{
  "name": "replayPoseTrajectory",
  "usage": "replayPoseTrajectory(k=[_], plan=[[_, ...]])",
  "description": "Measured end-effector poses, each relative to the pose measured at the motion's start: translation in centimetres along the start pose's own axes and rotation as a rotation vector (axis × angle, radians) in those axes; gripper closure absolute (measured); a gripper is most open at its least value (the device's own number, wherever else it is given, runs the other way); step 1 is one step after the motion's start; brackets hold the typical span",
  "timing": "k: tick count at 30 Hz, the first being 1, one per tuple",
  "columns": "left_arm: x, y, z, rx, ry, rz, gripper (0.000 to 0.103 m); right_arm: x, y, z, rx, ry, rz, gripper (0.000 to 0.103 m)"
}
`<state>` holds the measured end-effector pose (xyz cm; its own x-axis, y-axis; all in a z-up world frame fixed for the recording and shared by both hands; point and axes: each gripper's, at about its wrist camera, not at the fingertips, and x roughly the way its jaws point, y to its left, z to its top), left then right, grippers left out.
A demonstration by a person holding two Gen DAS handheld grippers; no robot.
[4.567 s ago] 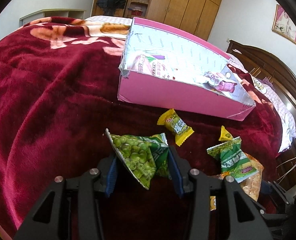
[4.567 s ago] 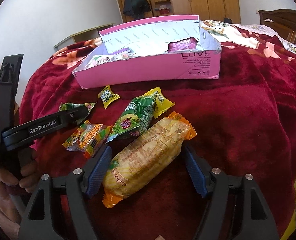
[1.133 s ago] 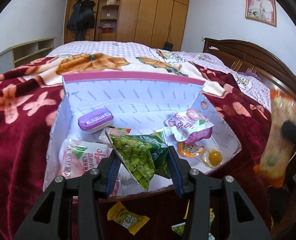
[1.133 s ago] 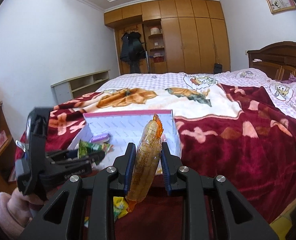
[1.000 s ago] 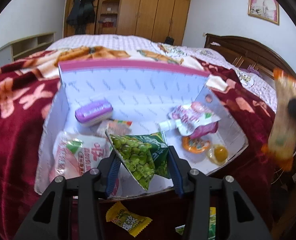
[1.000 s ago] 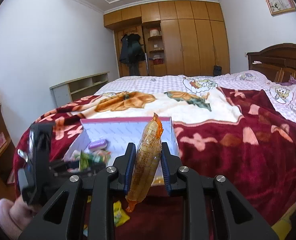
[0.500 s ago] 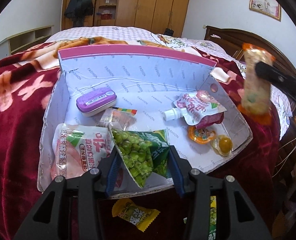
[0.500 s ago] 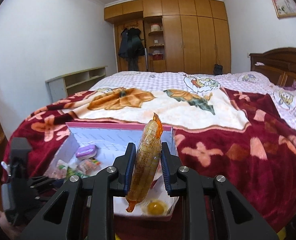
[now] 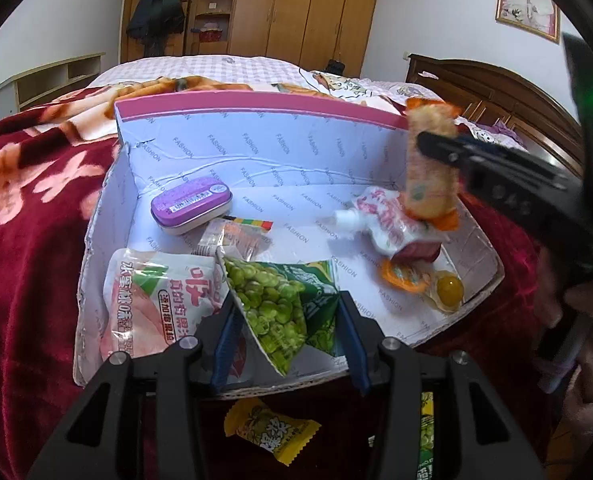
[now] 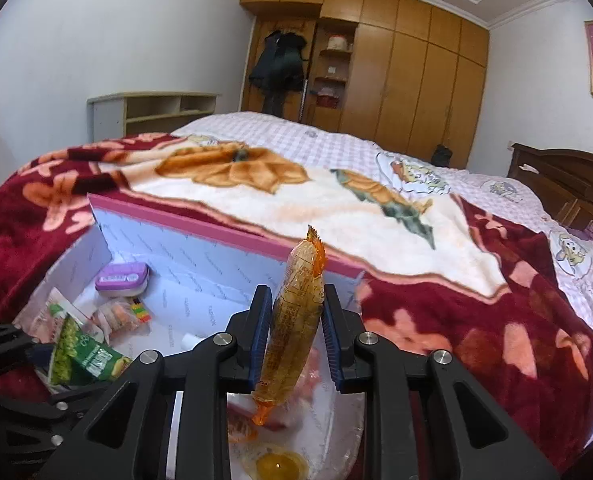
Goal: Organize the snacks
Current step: 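Lower the pea bag and bread roll into the box and open both tools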
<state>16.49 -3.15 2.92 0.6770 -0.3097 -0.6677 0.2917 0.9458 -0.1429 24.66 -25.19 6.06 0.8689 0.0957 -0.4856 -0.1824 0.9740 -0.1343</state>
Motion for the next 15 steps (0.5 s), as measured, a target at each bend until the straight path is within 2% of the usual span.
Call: replayPoseTrajectory(k=[7,9,13,15], plan=[[-0.1,-0.2,-0.1,0.002,-0.003,-0.002,0.054,1.4,-0.4,-0.2,0.077,0.031,0.088,0.076],[-0.1,-0.2,-0.1,0.002,-0.004,-0.002,0.054,1.6,-0.5,-0.4,0.090,0.043,0.105,0.069],[-0.1,-0.1,-0.1,0.002,-0.004,-0.003,0.054,1.6,-0.3,-0.8,0.084,0.045,0.129,0.063],[-0.2,-0.2,-0.1,0.004,-0.006,-0.003,0.054,1.4,-0.4,-0.9,0.103,0.039,0.143,0.055]])
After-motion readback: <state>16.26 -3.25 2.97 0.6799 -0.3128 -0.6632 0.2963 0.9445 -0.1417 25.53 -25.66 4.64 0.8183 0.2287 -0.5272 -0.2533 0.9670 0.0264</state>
